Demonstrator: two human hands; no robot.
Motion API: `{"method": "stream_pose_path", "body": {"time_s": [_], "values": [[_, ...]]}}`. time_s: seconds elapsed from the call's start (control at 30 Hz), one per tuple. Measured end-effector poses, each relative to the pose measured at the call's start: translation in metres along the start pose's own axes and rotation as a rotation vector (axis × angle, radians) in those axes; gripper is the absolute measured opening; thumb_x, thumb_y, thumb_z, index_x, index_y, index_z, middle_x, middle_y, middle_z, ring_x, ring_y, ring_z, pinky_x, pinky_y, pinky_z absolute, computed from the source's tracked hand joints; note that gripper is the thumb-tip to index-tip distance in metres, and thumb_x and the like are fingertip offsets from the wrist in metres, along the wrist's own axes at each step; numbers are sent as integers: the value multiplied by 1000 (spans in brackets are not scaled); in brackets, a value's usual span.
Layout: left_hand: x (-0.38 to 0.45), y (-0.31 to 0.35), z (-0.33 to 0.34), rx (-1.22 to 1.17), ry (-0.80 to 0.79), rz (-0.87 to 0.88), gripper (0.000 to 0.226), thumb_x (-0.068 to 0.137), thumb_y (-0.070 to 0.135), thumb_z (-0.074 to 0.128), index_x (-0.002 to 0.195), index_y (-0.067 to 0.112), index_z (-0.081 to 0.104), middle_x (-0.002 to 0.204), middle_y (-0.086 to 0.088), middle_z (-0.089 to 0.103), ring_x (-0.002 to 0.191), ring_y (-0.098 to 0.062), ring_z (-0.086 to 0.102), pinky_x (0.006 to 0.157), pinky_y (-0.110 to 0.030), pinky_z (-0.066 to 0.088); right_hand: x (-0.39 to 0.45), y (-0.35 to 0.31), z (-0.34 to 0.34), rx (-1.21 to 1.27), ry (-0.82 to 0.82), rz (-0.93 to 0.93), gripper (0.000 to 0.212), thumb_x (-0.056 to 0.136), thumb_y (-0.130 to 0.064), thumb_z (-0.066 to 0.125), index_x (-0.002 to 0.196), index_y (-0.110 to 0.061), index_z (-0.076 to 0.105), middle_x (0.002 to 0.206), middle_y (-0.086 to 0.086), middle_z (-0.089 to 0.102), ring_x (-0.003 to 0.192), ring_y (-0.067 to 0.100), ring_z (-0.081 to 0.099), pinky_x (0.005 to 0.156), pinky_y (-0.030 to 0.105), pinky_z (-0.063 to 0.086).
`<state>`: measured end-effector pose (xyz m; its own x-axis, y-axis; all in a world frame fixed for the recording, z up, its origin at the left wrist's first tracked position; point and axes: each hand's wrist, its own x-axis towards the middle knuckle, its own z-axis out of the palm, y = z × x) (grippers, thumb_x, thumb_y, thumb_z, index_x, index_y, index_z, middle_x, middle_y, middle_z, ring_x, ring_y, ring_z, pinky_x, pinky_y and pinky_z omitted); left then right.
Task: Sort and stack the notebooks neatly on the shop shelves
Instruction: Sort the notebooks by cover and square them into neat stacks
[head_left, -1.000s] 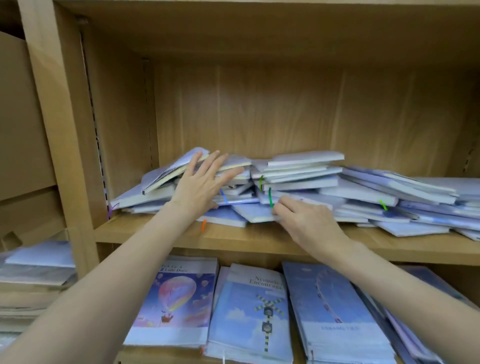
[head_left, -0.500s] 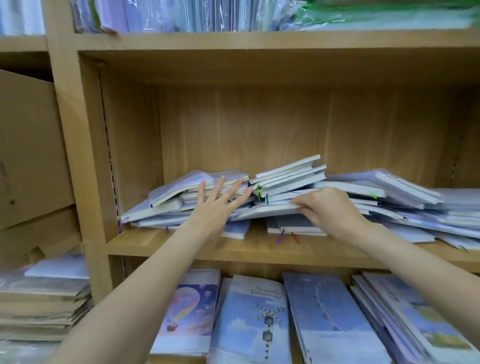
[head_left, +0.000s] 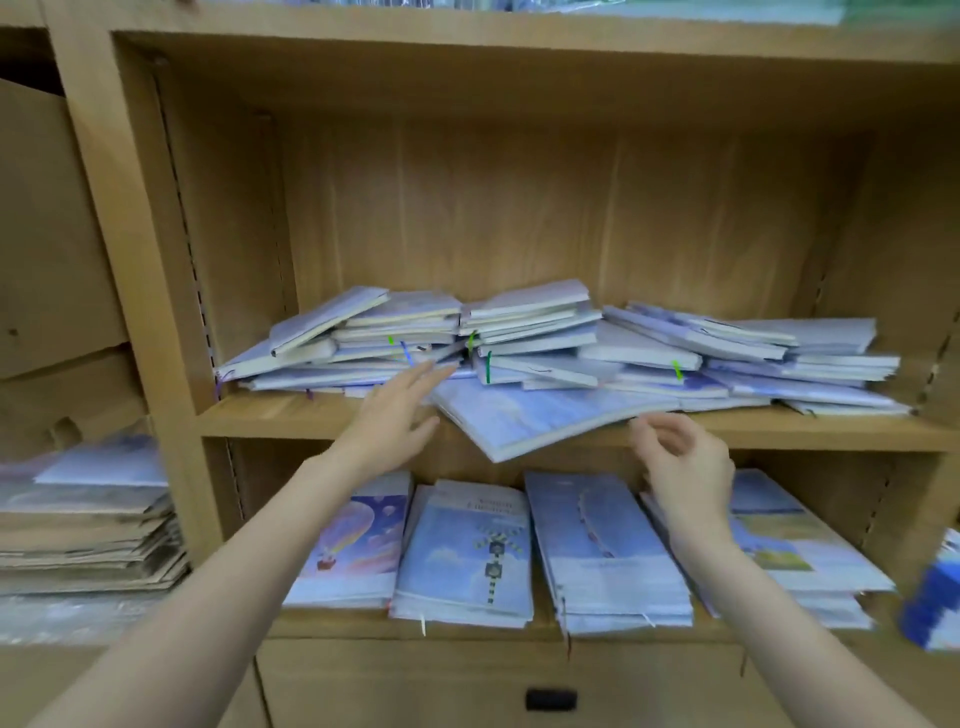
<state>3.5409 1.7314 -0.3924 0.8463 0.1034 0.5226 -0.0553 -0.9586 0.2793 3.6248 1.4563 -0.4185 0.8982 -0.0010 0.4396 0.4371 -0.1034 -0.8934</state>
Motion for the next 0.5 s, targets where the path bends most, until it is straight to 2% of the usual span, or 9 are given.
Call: {"method": "stream_pose_path", "body": {"time_s": [0.07,0.1,0.13,0.2,0.27,0.3,0.4,0.5], "values": [[-10,8,5,-77,-11,-14,69,89,10,54,145,30,19,152,-3,26,141,-20,23,113,-48,20,4,-6,7,433,-89,462,34,85,-24,67,110,-5,54,105,19,66,82,22,68,68,26,56],[-14,11,8,-107,-21,-36,71,89,10,54,146,31,17,152,-1,26,141,-19,22,115,-48,16,7,-11,15,598,-196,581,41,86,-24,66,118,-5,48,108,22,64,86,26,68,69,29,57],[-17,13,10,-134,-34,-62,73,89,10,54,146,31,14,152,0,26,141,-17,21,116,-47,11,13,-14,26,703,-266,624,44,88,-21,64,124,-2,46,114,22,62,90,27,66,72,32,57],[-20,16,14,-195,-55,-103,75,89,10,54,146,34,12,153,1,25,141,-16,22,117,-39,9,20,-27,46,750,-251,637,49,90,-6,58,135,1,38,127,21,55,89,24,63,76,35,52],[-21,15,15,-242,-72,-107,75,88,8,54,144,38,15,153,1,24,141,-17,23,114,-33,20,28,-41,59,727,-149,612,55,88,11,50,139,2,31,130,23,51,83,24,60,75,37,49],[-20,17,15,-237,-78,-90,74,88,7,54,142,40,15,153,1,24,141,-16,24,113,-30,22,33,-52,62,724,-125,574,53,87,16,45,137,2,33,128,22,52,83,25,60,72,38,50],[-13,29,7,-333,-15,-47,75,87,1,52,141,38,17,146,11,27,134,-4,26,101,-12,19,54,-102,60,661,-98,439,32,85,18,41,110,-1,46,106,14,58,83,25,61,66,39,54],[-4,41,-4,-486,105,-45,73,85,-7,45,137,38,22,138,17,29,130,3,25,103,-18,28,64,-133,48,528,-64,347,20,85,14,44,94,-4,46,94,13,61,70,23,64,60,38,58]]}}
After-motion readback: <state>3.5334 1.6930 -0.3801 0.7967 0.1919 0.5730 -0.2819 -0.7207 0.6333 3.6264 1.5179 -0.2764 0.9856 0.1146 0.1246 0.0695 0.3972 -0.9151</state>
